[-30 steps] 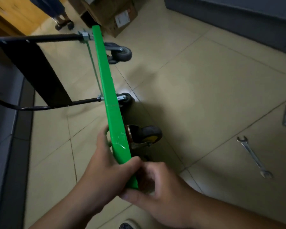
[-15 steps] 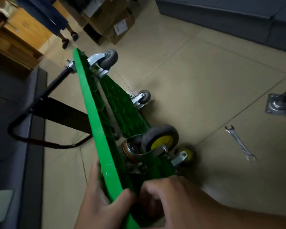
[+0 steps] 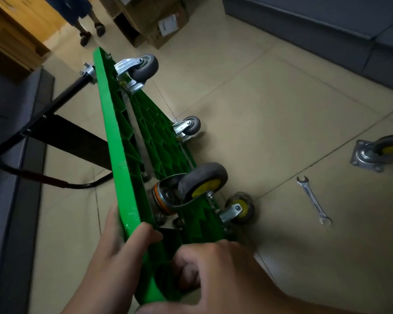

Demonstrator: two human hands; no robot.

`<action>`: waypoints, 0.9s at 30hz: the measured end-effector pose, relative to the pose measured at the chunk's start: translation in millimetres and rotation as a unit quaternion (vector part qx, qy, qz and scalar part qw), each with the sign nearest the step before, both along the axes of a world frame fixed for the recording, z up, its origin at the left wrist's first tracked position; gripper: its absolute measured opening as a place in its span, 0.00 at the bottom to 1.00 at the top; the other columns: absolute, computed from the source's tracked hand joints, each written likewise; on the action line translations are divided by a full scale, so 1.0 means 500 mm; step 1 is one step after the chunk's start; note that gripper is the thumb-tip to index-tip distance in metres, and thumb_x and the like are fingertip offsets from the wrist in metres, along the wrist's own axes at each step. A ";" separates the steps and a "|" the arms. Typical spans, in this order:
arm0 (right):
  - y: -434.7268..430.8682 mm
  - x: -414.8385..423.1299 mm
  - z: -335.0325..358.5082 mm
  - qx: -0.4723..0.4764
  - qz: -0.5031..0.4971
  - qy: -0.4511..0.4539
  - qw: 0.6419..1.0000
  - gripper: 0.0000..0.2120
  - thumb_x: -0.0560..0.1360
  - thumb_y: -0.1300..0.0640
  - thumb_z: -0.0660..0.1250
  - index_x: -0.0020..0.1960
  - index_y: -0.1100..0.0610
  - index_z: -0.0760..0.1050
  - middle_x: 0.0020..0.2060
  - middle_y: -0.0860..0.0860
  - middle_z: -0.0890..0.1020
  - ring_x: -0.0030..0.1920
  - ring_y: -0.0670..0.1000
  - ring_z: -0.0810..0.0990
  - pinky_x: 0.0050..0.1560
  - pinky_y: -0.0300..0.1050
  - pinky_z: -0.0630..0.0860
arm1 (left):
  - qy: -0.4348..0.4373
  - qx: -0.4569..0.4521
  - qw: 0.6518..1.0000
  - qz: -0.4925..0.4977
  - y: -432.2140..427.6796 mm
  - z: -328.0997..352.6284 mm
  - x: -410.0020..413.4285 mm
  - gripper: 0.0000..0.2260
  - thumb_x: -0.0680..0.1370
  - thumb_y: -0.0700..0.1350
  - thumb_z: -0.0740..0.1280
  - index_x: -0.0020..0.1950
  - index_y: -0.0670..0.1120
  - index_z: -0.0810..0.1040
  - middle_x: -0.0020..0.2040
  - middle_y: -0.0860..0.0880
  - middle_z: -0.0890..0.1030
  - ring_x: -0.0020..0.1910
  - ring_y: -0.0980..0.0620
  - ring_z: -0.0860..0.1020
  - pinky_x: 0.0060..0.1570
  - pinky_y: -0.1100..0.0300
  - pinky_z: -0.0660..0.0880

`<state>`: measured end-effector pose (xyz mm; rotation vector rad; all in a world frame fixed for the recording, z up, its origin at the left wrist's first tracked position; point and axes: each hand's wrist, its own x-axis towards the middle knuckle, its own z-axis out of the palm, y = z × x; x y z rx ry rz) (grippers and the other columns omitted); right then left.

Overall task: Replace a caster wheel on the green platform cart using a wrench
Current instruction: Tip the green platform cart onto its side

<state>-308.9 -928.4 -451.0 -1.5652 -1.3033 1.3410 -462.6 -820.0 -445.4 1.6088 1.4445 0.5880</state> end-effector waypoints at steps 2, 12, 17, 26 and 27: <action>0.010 -0.008 0.001 0.019 -0.006 -0.007 1.000 0.25 0.68 0.28 0.71 0.55 0.46 0.76 0.46 0.44 0.85 0.49 0.44 0.83 0.54 0.44 0.79 | 0.006 0.000 1.000 -0.007 -0.003 0.013 0.014 0.25 0.54 0.57 0.70 0.50 0.67 0.81 0.41 0.50 0.84 0.36 0.54 0.83 0.39 0.50 0.77; 0.010 -0.038 -0.030 0.093 -0.079 0.010 0.992 0.27 0.61 0.23 0.71 0.46 0.44 0.76 0.33 0.38 0.82 0.32 0.40 0.80 0.34 0.43 0.79 | 0.005 0.009 0.998 -0.064 -0.003 0.036 0.027 0.15 0.69 0.48 0.65 0.55 0.52 0.75 0.33 0.56 0.75 0.30 0.57 0.72 0.28 0.64 0.71; 0.006 -0.053 -0.031 0.113 -0.097 -0.037 0.988 0.29 0.61 0.22 0.68 0.44 0.47 0.75 0.33 0.37 0.81 0.32 0.40 0.78 0.30 0.39 0.73 | 0.020 0.014 0.998 -0.063 -0.001 0.035 0.019 0.14 0.69 0.50 0.66 0.54 0.55 0.74 0.33 0.58 0.76 0.29 0.60 0.73 0.27 0.65 0.72; 0.007 -0.038 -0.079 0.175 -0.073 0.011 0.982 0.24 0.67 0.29 0.74 0.48 0.48 0.77 0.38 0.40 0.83 0.38 0.40 0.82 0.38 0.41 0.79 | 0.019 0.035 0.997 -0.067 0.004 0.025 0.013 0.16 0.68 0.48 0.64 0.56 0.54 0.76 0.36 0.55 0.80 0.31 0.60 0.75 0.29 0.64 0.73; 0.008 -0.024 -0.102 0.212 -0.060 0.022 0.975 0.20 0.71 0.33 0.74 0.48 0.49 0.79 0.38 0.42 0.84 0.39 0.39 0.83 0.40 0.42 0.80 | 0.016 0.035 0.997 -0.068 0.005 0.024 0.013 0.17 0.68 0.48 0.65 0.56 0.55 0.77 0.39 0.54 0.81 0.32 0.59 0.77 0.31 0.64 0.75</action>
